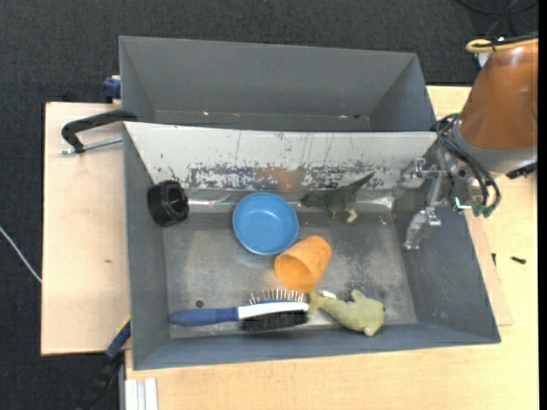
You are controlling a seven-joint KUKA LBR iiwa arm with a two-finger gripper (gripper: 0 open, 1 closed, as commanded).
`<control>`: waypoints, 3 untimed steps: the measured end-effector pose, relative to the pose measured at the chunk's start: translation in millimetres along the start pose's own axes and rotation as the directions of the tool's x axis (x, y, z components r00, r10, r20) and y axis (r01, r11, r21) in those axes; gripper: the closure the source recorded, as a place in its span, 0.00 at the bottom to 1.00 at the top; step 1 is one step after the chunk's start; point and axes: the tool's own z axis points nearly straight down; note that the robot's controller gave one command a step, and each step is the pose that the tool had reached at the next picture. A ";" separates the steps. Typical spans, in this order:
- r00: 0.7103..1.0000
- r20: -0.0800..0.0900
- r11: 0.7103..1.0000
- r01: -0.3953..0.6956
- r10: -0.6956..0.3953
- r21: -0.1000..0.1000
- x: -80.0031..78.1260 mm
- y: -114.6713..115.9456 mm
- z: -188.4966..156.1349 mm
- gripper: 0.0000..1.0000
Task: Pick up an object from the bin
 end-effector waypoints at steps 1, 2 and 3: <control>0.999 0.004 0.999 -0.051 0.051 -0.002 -15.9 30.5 32.8 0.00; 0.997 0.005 0.997 -0.074 0.074 -0.003 4.8 86.5 37.1 0.00; 0.996 0.015 0.996 0.084 -0.084 0.002 76.0 136.9 96.3 0.00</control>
Offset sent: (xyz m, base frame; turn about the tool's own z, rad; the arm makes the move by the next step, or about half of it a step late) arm 0.0148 0.0275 -0.0319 0.0538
